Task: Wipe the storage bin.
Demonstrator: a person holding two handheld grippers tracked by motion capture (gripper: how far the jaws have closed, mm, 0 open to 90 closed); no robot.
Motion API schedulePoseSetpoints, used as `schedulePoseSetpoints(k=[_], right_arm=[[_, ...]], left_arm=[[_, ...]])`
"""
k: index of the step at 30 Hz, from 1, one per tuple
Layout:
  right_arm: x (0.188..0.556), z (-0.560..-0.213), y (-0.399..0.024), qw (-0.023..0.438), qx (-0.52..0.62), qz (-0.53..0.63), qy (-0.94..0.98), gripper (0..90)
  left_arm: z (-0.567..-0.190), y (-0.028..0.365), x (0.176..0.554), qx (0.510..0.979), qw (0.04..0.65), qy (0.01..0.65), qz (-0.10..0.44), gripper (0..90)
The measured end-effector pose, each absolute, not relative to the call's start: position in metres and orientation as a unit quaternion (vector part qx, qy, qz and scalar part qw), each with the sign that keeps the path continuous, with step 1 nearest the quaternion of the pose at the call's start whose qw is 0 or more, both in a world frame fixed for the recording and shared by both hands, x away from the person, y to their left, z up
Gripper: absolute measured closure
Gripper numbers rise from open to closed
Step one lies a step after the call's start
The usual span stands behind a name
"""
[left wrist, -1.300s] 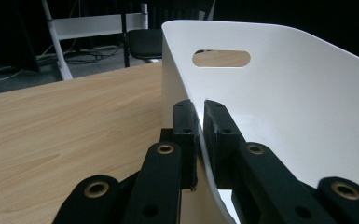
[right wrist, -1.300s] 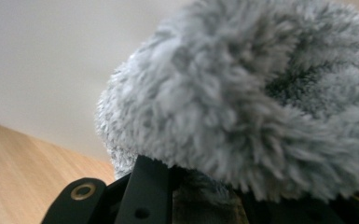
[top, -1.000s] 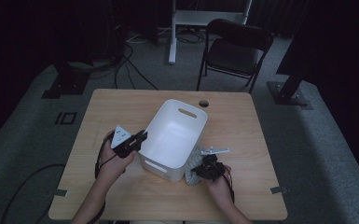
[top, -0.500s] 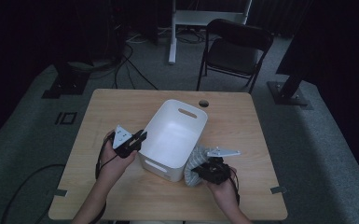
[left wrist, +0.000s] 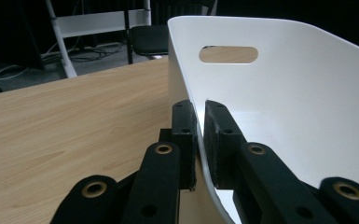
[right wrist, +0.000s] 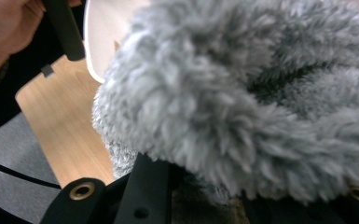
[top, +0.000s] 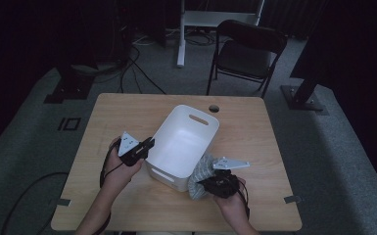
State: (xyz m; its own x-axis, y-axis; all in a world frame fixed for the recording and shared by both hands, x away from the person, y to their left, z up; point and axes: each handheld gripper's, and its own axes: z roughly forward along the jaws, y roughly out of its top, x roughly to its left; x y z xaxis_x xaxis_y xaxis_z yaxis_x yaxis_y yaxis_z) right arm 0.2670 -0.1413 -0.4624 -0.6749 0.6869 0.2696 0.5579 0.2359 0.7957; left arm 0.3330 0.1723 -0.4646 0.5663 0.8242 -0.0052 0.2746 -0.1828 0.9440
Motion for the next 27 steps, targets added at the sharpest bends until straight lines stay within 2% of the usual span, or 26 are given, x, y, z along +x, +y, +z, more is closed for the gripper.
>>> schedulePoseSetpoints(k=[19,22,27], right_arm=[[0.291,-0.505,-0.139,0.050,0.435,0.409,0.800,77.0],[0.297,-0.521,-0.139,0.036,0.448,0.393,0.803,76.9],[0.299,-0.522,-0.140,0.030,0.450,0.386,0.804,76.8]], left_arm=[[-0.465,0.171,0.333,0.720,0.511,0.383,0.271,83.6],[-0.465,0.171,0.334,0.721,0.511,0.384,0.268,82.9],[-0.465,0.173,0.335,0.720,0.516,0.385,0.259,80.0]])
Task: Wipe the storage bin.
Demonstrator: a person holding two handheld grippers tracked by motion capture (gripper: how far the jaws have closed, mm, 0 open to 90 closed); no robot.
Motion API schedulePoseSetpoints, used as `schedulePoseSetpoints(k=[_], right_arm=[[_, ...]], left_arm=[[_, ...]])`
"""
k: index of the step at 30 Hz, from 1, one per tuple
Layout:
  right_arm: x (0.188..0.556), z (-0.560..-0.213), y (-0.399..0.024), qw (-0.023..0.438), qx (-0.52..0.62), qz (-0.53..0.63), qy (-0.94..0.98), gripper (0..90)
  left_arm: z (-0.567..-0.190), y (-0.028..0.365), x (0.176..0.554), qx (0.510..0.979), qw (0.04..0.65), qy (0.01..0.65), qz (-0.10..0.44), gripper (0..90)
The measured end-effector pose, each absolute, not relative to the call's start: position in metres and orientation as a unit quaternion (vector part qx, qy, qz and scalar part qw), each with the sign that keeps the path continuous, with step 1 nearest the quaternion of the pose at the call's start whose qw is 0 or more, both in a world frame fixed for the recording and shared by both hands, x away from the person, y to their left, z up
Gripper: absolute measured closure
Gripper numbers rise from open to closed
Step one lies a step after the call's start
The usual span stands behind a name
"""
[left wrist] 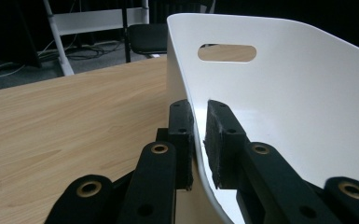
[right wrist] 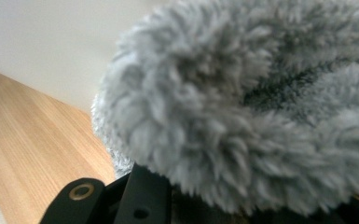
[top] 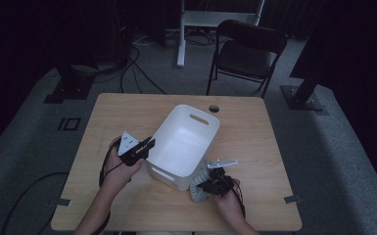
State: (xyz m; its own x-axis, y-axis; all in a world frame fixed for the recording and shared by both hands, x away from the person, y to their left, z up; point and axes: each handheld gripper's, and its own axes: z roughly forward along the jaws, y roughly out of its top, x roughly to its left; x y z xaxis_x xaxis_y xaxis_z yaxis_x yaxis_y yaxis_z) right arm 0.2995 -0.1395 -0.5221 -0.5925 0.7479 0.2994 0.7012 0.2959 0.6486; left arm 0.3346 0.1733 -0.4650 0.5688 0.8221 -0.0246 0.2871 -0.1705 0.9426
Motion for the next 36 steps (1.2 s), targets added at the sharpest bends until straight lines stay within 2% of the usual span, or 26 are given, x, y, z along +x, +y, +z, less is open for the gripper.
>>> schedulePoseSetpoints(k=[5,10,11,14,19,36], right_arm=[[0.298,-0.504,-0.147,0.032,0.446,0.413,0.794,76.9],[0.292,-0.474,-0.161,0.056,0.442,0.463,0.766,76.8],[0.289,-0.458,-0.166,0.071,0.436,0.485,0.755,76.8],[0.289,-0.446,-0.166,0.089,0.428,0.496,0.750,76.8],[0.293,-0.458,-0.155,0.097,0.429,0.474,0.762,76.9],[0.315,-0.502,-0.155,0.065,0.470,0.413,0.778,76.8]], left_arm=[[-0.464,0.173,0.335,0.722,0.510,0.384,0.265,79.8],[-0.464,0.173,0.335,0.725,0.505,0.381,0.273,80.6],[-0.464,0.171,0.335,0.727,0.502,0.379,0.276,80.9],[-0.464,0.171,0.335,0.726,0.505,0.381,0.270,81.9],[-0.464,0.171,0.334,0.726,0.510,0.378,0.265,83.4],[-0.464,0.171,0.334,0.728,0.508,0.375,0.267,83.3]])
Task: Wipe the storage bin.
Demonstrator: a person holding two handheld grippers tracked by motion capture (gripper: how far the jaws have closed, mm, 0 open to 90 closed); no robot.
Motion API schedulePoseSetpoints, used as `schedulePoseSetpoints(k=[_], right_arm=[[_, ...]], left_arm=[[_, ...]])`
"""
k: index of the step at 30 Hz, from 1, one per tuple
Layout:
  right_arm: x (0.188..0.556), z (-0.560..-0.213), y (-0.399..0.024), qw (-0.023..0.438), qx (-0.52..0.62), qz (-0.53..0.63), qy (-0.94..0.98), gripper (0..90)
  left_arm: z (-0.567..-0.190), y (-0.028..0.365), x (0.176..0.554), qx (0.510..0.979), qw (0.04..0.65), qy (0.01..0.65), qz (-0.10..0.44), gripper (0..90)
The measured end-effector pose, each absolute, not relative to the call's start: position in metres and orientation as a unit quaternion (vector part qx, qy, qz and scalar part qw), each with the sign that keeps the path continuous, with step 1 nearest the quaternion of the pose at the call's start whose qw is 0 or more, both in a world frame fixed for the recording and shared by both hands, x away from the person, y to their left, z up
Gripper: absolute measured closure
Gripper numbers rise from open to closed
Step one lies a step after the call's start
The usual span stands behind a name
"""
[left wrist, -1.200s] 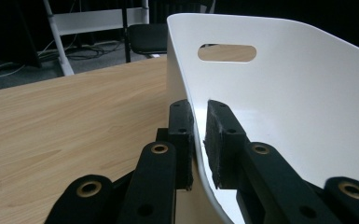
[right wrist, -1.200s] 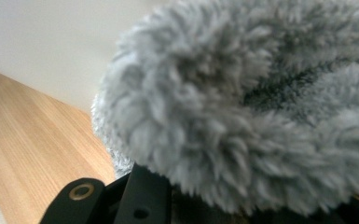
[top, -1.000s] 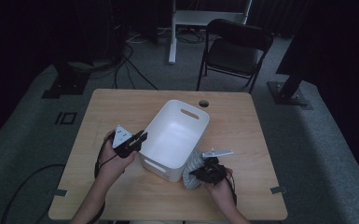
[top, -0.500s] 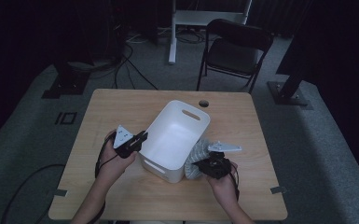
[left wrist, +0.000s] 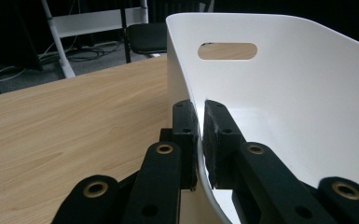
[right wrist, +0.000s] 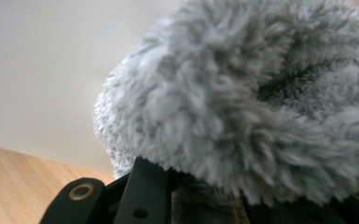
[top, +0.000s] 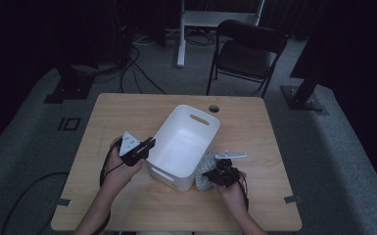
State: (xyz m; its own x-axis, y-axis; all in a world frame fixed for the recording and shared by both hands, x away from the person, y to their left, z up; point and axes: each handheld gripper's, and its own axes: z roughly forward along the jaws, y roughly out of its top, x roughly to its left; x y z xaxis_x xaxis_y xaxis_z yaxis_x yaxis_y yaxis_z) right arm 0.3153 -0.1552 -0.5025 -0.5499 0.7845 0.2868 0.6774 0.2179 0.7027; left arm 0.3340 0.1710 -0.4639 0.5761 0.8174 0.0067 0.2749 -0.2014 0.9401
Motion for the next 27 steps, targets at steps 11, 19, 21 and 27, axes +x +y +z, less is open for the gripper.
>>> schedulePoseSetpoints(k=[11,19,21,27], right_arm=[[0.321,-0.514,-0.157,0.038,0.479,0.394,0.784,76.7],[0.304,-0.460,-0.171,0.061,0.449,0.474,0.755,76.3],[0.304,-0.450,-0.171,0.079,0.443,0.477,0.755,76.3],[0.311,-0.451,-0.164,0.104,0.442,0.467,0.759,76.3]], left_arm=[[-0.464,0.172,0.334,0.724,0.508,0.381,0.270,82.7],[-0.463,0.171,0.334,0.730,0.499,0.378,0.276,83.0],[-0.463,0.171,0.335,0.734,0.499,0.371,0.273,83.0],[-0.463,0.172,0.335,0.737,0.508,0.361,0.263,82.9]])
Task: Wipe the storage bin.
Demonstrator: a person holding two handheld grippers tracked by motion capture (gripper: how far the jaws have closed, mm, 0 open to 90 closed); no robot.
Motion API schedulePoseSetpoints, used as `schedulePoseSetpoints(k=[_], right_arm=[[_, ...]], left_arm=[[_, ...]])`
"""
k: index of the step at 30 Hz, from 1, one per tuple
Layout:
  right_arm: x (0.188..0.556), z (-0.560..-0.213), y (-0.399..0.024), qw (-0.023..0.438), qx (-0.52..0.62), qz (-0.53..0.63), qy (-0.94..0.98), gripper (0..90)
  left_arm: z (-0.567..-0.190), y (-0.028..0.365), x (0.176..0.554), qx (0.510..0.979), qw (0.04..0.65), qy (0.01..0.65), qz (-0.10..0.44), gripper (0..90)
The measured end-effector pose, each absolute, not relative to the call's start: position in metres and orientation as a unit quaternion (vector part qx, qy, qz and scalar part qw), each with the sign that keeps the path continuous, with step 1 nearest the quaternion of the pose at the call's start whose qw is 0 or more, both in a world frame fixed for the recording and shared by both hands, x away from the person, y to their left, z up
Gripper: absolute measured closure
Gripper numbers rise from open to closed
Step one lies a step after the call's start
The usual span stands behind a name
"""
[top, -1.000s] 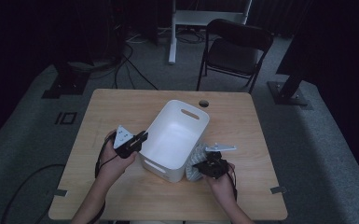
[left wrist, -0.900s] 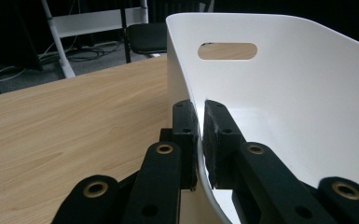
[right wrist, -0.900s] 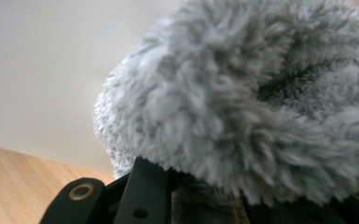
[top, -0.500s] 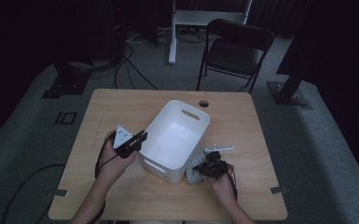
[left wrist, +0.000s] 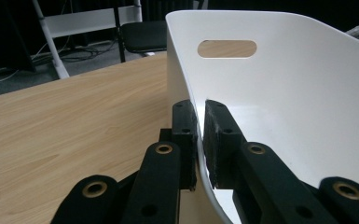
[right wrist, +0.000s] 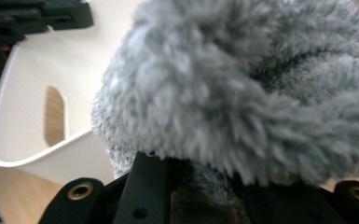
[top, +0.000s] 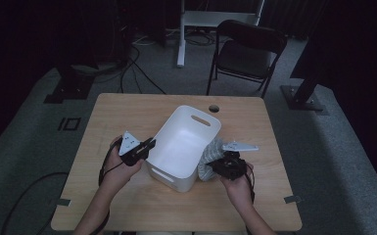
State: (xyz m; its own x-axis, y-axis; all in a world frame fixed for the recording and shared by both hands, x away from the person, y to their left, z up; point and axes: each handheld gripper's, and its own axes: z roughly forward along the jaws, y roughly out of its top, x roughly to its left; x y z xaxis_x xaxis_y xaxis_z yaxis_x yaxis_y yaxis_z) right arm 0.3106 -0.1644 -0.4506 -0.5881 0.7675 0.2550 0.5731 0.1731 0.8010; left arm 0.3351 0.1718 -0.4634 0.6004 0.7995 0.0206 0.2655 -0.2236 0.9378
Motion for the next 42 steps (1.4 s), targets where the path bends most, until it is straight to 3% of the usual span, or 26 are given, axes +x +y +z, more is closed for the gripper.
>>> schedulePoseSetpoints(k=[28,34,42], right_arm=[[0.345,-0.520,-0.165,0.075,0.496,0.376,0.779,76.4],[0.343,-0.513,-0.168,0.062,0.495,0.383,0.777,76.6],[0.327,-0.458,-0.178,0.076,0.463,0.465,0.751,76.5]], left_arm=[[-0.463,0.172,0.335,0.735,0.507,0.367,0.263,82.7],[-0.463,0.171,0.335,0.732,0.504,0.372,0.266,82.8],[-0.462,0.170,0.335,0.736,0.499,0.370,0.268,82.9]])
